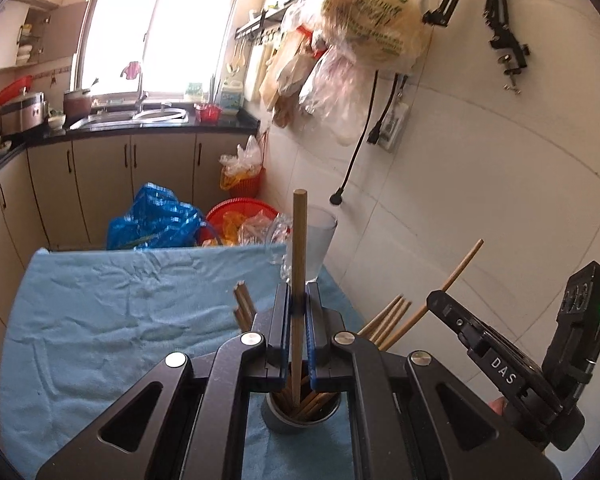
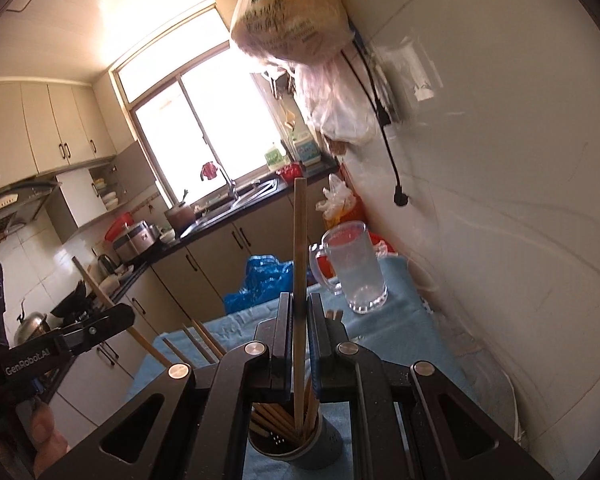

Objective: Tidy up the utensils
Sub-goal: 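Lower the chopstick into the grey cup with the left gripper, then open the left gripper to release the chopstick and pull back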

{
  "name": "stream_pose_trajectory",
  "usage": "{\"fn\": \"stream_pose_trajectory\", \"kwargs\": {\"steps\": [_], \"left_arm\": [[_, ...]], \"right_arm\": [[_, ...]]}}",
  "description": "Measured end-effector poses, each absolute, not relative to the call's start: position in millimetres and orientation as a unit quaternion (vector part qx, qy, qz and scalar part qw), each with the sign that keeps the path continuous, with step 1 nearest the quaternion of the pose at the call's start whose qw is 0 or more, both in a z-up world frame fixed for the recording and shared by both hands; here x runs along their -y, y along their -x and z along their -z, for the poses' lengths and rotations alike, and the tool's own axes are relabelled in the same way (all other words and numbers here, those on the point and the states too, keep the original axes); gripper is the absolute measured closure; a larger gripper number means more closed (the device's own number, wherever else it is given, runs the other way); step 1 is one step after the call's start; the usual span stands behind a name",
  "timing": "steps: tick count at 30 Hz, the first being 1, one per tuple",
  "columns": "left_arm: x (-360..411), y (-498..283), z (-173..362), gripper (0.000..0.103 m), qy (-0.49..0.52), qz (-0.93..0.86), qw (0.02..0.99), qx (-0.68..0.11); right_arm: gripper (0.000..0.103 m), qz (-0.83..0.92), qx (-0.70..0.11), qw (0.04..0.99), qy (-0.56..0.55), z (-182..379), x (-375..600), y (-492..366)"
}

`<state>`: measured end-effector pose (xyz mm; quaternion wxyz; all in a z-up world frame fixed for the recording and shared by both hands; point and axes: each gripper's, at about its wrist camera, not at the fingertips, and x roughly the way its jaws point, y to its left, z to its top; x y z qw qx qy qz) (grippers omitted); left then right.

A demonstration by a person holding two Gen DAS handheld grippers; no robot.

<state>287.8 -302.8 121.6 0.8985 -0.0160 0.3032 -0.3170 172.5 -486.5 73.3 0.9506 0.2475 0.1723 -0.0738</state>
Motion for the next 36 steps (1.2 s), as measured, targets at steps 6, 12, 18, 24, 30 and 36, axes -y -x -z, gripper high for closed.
{"fn": "stream_pose_trajectory", "kwargs": {"steps": [6, 12, 18, 24, 30, 36], "left_arm": [[298, -296, -93, 0.097, 0.018, 0.313, 0.891, -0.327], [297, -299, -71, 0.097, 0.013, 0.312, 0.886, -0.342], [298, -300, -57, 0.097, 0.01, 0.316, 0.883, -0.348], [303, -303, -48, 0.097, 0.003, 0.318, 0.879, -0.355], [304, -309, -40, 0.096, 0.004, 0.314, 0.879, -0.358], [304, -310, -39, 0.096, 0.004, 0.315, 0.878, -0.36]], "right_arm": [[0.095, 0.07, -0.195, 0.948, -0.242, -55, 479, -179], [0.095, 0.066, -0.219, 0.942, -0.245, -35, 473, -183], [0.095, 0.064, -0.236, 0.938, -0.245, -22, 468, -188], [0.095, 0.064, -0.244, 0.936, -0.244, -18, 465, -192], [0.095, 0.065, -0.252, 0.933, -0.25, -13, 467, -195], [0.095, 0.064, -0.255, 0.933, -0.246, -15, 467, -195]]}}
